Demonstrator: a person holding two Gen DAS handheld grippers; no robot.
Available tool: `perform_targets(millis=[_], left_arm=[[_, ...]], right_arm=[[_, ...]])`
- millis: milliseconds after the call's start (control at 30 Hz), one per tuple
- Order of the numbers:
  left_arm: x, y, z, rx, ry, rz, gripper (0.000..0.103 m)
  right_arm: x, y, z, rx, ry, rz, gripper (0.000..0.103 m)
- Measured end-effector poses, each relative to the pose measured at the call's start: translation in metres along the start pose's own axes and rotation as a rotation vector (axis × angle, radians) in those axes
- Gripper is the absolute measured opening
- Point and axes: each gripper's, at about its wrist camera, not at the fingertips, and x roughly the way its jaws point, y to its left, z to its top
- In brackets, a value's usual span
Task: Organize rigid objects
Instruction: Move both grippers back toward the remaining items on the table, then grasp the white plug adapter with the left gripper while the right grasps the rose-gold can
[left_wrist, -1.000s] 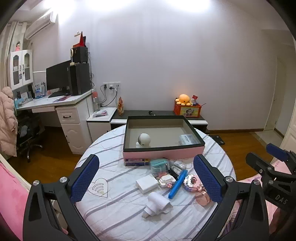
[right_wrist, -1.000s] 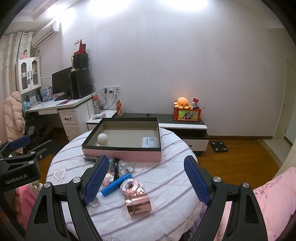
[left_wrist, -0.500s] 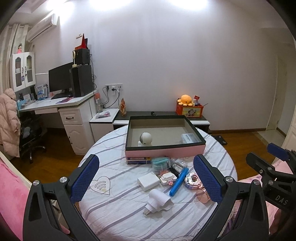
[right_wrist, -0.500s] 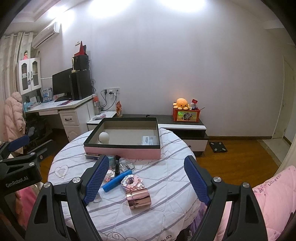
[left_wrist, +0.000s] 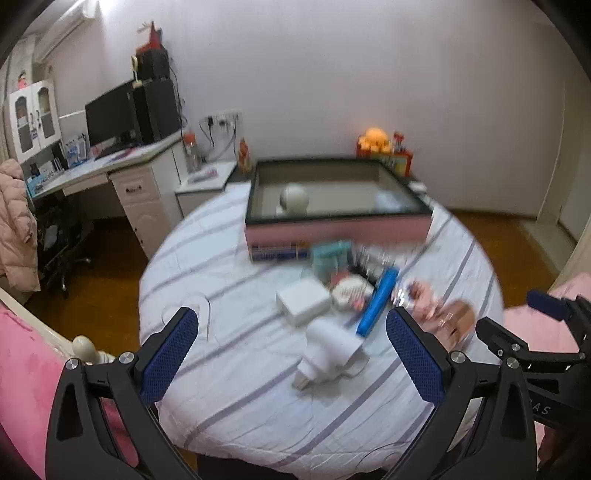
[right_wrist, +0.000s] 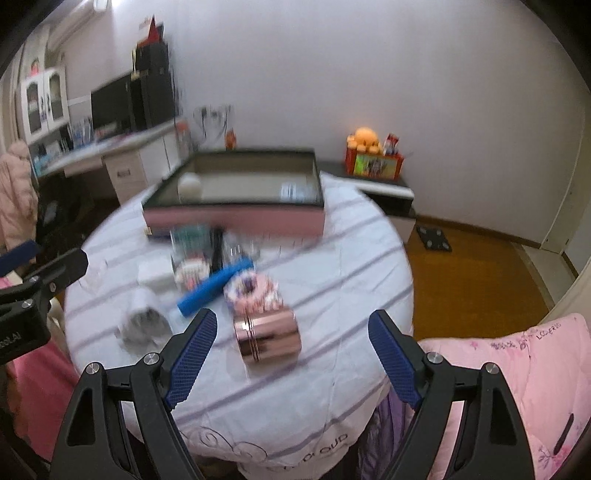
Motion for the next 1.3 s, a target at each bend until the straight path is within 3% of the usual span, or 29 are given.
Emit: perform_targets(millis=[200, 433, 467, 500, 533, 567, 700, 833, 1033, 1300], left_arm=[[0.045, -0.006, -0.020, 0.016, 0.151, -0.008, 0.103], [0.080, -0.011, -0.024, 0.024, 0.233, -0.035, 0.102], [0.083, -0.012, -0.024, 0.025, 0.231, -0.048, 0.094], [0.086, -0.014, -0.026, 0.027, 0.226, -0.072, 0.081], [0.091, -0.015, -0.027, 0.031, 0.251, -0.105, 0.045], [0.096, -0.017, -0.028, 0.026, 0.286, -0.121, 0.043], [0.094, -0.023, -0.025, 0.064, 0.273, -0.108, 0.043], [0.091, -0.019, -0.024, 0.041, 0.284, -0.129, 0.043], [0.090, -0.017, -0.021, 0.038, 0.276, -0.102, 0.043], [0.067, -0.017, -0.005, 0.036, 0.199, -0.090, 0.043]], right_arm=[[0.041, 0.000, -0.010, 0.005, 0.099, 0.059, 0.086], [0.080, -0.001, -0.009, 0.032, 0.145, 0.123, 0.082], [0.083, -0.002, -0.009, 0.043, 0.152, 0.143, 0.076], [0.087, -0.002, -0.010, 0.054, 0.167, 0.158, 0.057], [0.088, -0.003, -0.010, 0.063, 0.172, 0.162, 0.057], [0.089, -0.002, -0.009, 0.056, 0.173, 0.161, 0.057], [0.087, -0.002, -0.008, 0.043, 0.175, 0.157, 0.057], [0.086, -0.002, -0.007, 0.040, 0.175, 0.151, 0.057], [0.079, -0.005, -0.005, 0.050, 0.164, 0.138, 0.057], [0.047, -0.012, 0.005, 0.045, 0.088, 0.113, 0.057]])
